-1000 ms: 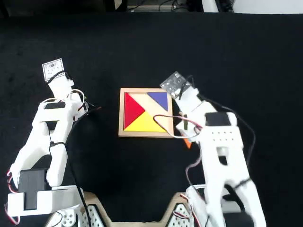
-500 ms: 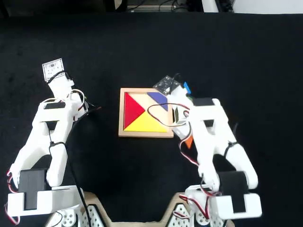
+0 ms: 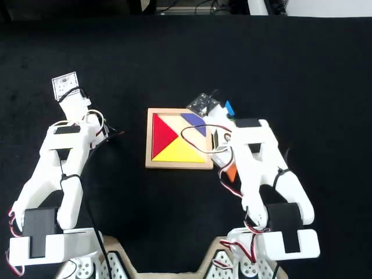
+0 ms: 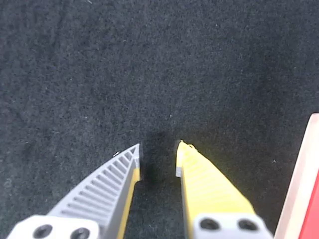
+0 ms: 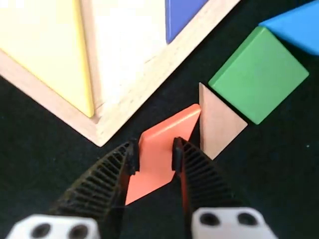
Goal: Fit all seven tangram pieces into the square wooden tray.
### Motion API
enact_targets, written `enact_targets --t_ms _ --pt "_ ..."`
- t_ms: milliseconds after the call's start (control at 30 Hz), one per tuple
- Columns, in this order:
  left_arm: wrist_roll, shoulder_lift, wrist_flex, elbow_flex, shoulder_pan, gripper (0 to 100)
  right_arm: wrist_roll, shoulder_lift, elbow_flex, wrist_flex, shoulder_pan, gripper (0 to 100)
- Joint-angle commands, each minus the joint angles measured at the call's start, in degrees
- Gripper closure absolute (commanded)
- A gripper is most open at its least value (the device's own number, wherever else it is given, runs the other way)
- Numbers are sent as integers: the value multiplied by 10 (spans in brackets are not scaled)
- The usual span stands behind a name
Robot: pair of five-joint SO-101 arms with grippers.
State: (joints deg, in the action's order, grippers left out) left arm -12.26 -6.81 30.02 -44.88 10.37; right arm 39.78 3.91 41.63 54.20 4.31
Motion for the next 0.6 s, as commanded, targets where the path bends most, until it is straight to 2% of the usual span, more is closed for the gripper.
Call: enact_targets --t_ms 0,267,400,567 --pt "5 -2 -10 5 5 870 11 -37 -10 -6 4 871" --pt "5 -2 -10 4 6 870 54 -54 -10 22 1 871" --pt "5 -2 -10 4 6 870 57 -54 -8 26 -30 871" --pt "5 -2 -10 4 6 870 98 -54 -5 28 -76 871"
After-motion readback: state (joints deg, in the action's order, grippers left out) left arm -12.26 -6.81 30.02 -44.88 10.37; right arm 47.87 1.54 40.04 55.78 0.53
